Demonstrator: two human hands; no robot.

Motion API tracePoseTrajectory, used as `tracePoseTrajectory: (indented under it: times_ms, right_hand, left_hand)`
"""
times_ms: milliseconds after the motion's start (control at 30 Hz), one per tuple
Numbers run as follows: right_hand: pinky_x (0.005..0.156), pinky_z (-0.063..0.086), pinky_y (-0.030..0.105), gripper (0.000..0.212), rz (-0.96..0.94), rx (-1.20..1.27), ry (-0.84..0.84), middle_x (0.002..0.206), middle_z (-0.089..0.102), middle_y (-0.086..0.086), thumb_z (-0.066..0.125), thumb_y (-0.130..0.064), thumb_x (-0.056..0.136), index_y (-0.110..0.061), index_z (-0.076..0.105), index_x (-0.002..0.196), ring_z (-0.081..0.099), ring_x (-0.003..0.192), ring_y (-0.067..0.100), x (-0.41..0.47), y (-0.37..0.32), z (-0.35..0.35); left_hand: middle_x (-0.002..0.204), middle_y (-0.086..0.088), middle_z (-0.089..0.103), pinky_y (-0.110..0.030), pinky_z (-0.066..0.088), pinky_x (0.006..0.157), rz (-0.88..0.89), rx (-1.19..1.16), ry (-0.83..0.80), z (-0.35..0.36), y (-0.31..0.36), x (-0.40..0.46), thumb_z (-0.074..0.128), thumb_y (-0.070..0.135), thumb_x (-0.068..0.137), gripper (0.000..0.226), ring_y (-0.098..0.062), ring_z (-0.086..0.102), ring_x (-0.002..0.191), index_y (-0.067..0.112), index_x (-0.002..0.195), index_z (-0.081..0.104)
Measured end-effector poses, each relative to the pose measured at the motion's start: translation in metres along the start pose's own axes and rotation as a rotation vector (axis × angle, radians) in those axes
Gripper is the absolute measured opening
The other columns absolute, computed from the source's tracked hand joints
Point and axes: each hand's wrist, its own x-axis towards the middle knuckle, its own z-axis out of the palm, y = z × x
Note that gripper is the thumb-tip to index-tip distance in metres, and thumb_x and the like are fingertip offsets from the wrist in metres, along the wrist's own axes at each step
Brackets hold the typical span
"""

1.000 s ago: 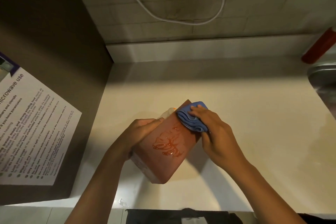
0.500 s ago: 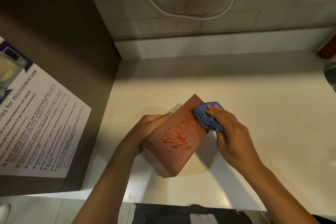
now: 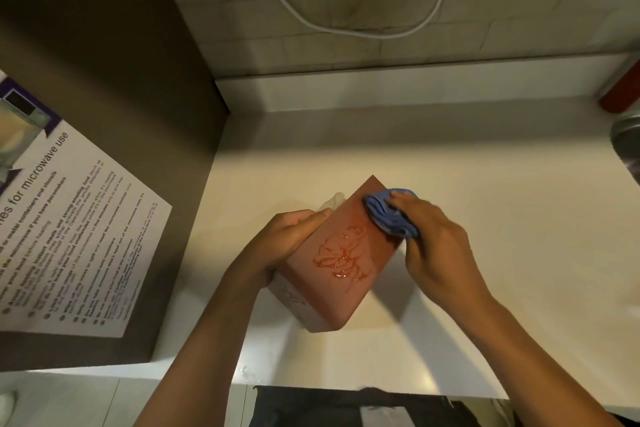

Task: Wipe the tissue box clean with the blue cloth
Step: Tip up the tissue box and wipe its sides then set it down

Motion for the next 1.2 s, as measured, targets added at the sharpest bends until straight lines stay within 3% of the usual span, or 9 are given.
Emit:
tracePoseTrajectory:
  times_ms: [100,267,367,500,667,900,1067,1133,1200]
  right_hand:
    - [0.101,0.039,0.029,0.048,0.016,0.04,0.01,0.128,0.061,0.012,0.054,0.014,0.081,-0.004,0.061,0.125,0.058,0.116,0.032,0.017,-0.013,0.004]
    - [0.104,0.041,0.046,0.05,-0.043,0.039,-0.07,0.133,0.057,0.016,0.061,0.012,0.08,-0.002,0.059,0.127,0.053,0.123,0.033,-0.008,-0.02,0.012]
    - [0.101,0.041,0.041,0.051,-0.025,-0.008,-0.044,0.127,0.06,0.018,0.062,0.017,0.075,0.0,0.062,0.123,0.059,0.115,0.036,-0.005,-0.004,0.001]
    - [0.103,0.041,0.036,0.048,0.03,-0.003,-0.009,0.128,0.061,0.016,0.056,0.016,0.079,-0.001,0.061,0.124,0.058,0.116,0.035,0.017,-0.007,0.002]
    - [0.108,0.032,0.035,0.051,-0.049,0.049,-0.09,0.135,0.056,0.014,0.056,0.012,0.08,-0.004,0.059,0.128,0.051,0.126,0.029,0.0,-0.026,0.014]
    - [0.103,0.039,0.032,0.059,0.027,0.019,-0.022,0.128,0.061,0.011,0.054,0.021,0.072,-0.005,0.062,0.124,0.058,0.117,0.03,0.006,-0.01,0.001]
    - [0.108,0.03,0.018,0.046,0.009,0.12,-0.068,0.135,0.055,0.007,0.055,0.01,0.086,-0.004,0.058,0.129,0.05,0.125,0.021,-0.003,-0.045,0.015]
    - [0.11,0.022,0.013,0.043,-0.027,0.132,-0.129,0.134,0.055,0.007,0.06,0.004,0.087,-0.004,0.058,0.129,0.047,0.125,0.018,-0.017,-0.05,0.015]
    - [0.109,0.022,0.019,0.045,-0.042,0.084,-0.168,0.134,0.056,0.01,0.063,0.004,0.084,-0.003,0.059,0.128,0.049,0.124,0.021,-0.022,-0.042,0.009]
  left_hand:
    - [0.101,-0.02,0.075,-0.04,0.055,0.077,-0.003,-0.019,0.0,0.001,0.001,0.001,0.064,0.07,0.08,0.067,-0.028,0.07,0.082,0.009,0.106,0.07]
    - [0.094,-0.018,0.073,-0.046,0.055,0.084,0.013,-0.041,0.03,-0.001,-0.002,0.0,0.068,0.061,0.081,0.068,-0.035,0.069,0.085,-0.001,0.108,0.066]
    - [0.103,-0.02,0.075,-0.051,0.056,0.092,0.01,-0.034,0.014,-0.001,-0.004,-0.001,0.066,0.063,0.082,0.057,-0.038,0.073,0.092,0.011,0.105,0.074]
    - [0.094,-0.01,0.078,-0.043,0.058,0.083,0.002,-0.025,-0.004,0.002,-0.001,-0.002,0.065,0.073,0.072,0.059,-0.027,0.075,0.083,0.022,0.099,0.077]
    - [0.106,-0.025,0.073,-0.061,0.05,0.099,-0.017,-0.064,0.055,0.0,-0.002,-0.004,0.069,0.062,0.074,0.062,-0.047,0.069,0.102,0.008,0.105,0.075]
    - [0.1,-0.011,0.079,-0.053,0.057,0.094,-0.01,-0.043,0.017,0.004,-0.004,-0.003,0.062,0.067,0.085,0.051,-0.036,0.075,0.095,0.023,0.102,0.079]
    - [0.112,-0.022,0.074,-0.06,0.05,0.1,-0.001,-0.086,0.079,0.007,-0.005,0.003,0.067,0.052,0.089,0.044,-0.043,0.069,0.107,0.011,0.101,0.076]
    - [0.112,-0.016,0.075,-0.052,0.054,0.098,-0.007,-0.048,0.093,0.006,-0.007,0.005,0.064,0.045,0.096,0.031,-0.032,0.071,0.104,0.016,0.098,0.076]
    - [0.1,-0.005,0.079,-0.039,0.061,0.085,-0.022,-0.093,0.067,0.005,-0.009,0.005,0.069,0.058,0.085,0.039,-0.022,0.076,0.092,0.023,0.093,0.082]
